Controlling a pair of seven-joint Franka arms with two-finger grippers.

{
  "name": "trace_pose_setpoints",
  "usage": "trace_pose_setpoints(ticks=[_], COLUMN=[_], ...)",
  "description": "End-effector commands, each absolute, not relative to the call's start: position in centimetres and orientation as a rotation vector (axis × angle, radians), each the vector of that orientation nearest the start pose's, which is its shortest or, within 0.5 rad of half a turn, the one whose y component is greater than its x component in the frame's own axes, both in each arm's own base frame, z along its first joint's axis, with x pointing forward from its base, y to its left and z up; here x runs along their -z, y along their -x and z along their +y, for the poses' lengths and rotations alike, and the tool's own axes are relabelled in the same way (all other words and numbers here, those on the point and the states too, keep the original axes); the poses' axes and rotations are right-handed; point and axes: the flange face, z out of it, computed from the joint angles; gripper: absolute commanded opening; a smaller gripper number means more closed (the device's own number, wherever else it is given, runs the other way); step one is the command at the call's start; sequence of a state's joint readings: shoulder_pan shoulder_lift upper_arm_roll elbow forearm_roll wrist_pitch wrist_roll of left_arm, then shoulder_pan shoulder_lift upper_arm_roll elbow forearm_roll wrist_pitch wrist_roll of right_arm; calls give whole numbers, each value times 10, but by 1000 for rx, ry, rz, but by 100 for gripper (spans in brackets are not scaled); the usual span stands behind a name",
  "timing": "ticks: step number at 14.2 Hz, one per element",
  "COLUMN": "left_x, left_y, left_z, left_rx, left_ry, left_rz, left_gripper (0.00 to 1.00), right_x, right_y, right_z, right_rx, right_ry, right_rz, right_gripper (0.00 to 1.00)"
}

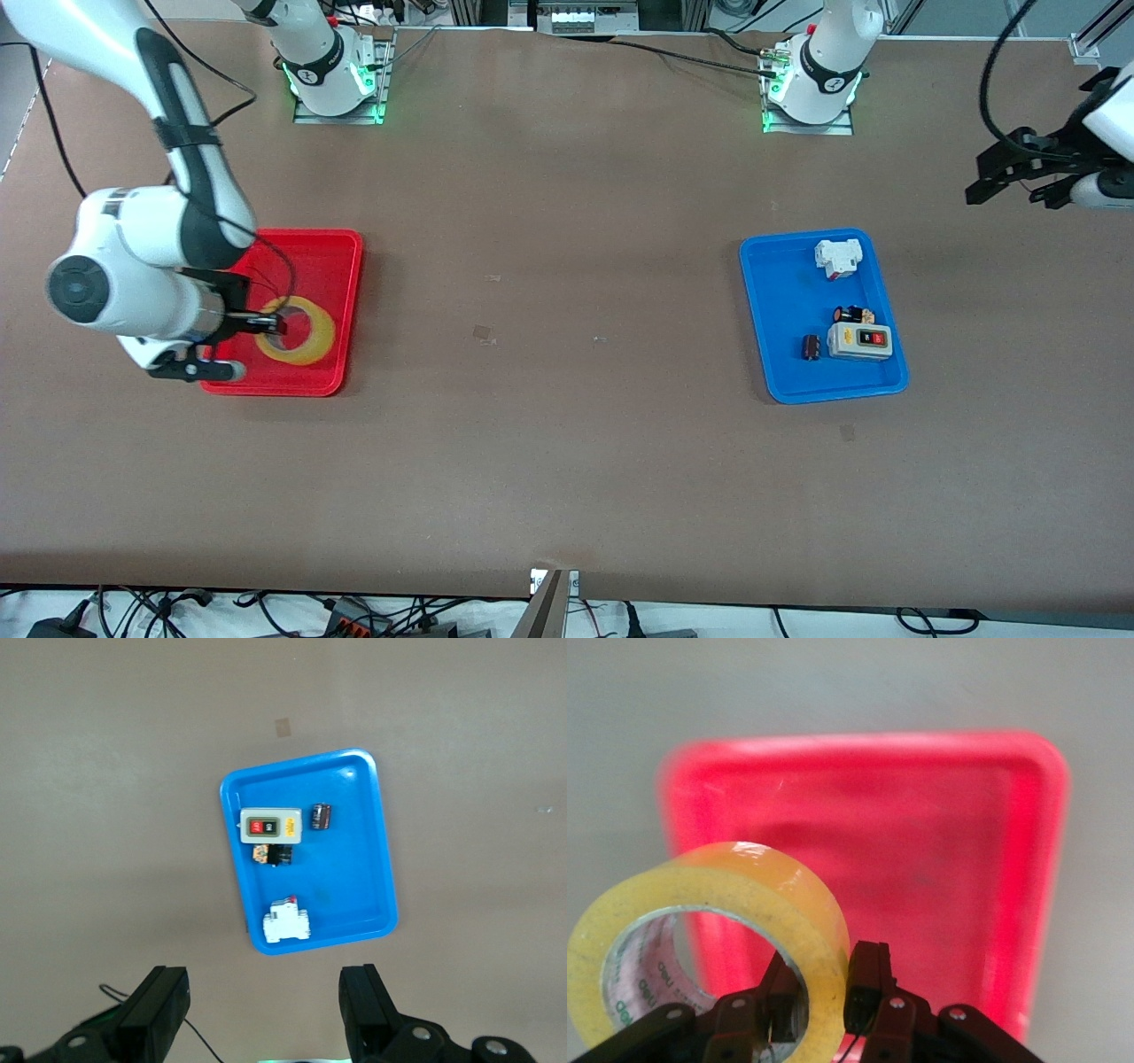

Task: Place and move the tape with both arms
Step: 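Carry the tape into the red tray and lower it with the right gripper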

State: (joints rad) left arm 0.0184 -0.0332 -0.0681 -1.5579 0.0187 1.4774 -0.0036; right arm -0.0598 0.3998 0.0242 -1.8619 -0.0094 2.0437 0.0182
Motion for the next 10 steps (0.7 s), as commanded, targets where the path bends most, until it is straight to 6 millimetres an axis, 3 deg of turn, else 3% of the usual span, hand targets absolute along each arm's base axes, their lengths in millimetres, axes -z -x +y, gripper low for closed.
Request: trace_pose_setpoints(ticks=[1,4,7,10], left_x=[-652,-652,-649,-648], left_y=[-528,-529,-531,-532], left_z=[-27,-14,-3,-3], left_rx=[-58,-57,-69,-71], left_ry=[3167,3169,3172,3172], left_rz=[19,-17,-51,-56], left_gripper=[100,100,100,100], right_x=[-276,-253,-250,-232], right_y=[-579,-569,-569,-561], right_z=[-21,-30,-30,-35], right_rx=[-391,-333,-321,-286], right_ry=[3139,3177,3178,3175], right_rz=[5,-26,-25,-15], right_gripper=[0,0,0,1])
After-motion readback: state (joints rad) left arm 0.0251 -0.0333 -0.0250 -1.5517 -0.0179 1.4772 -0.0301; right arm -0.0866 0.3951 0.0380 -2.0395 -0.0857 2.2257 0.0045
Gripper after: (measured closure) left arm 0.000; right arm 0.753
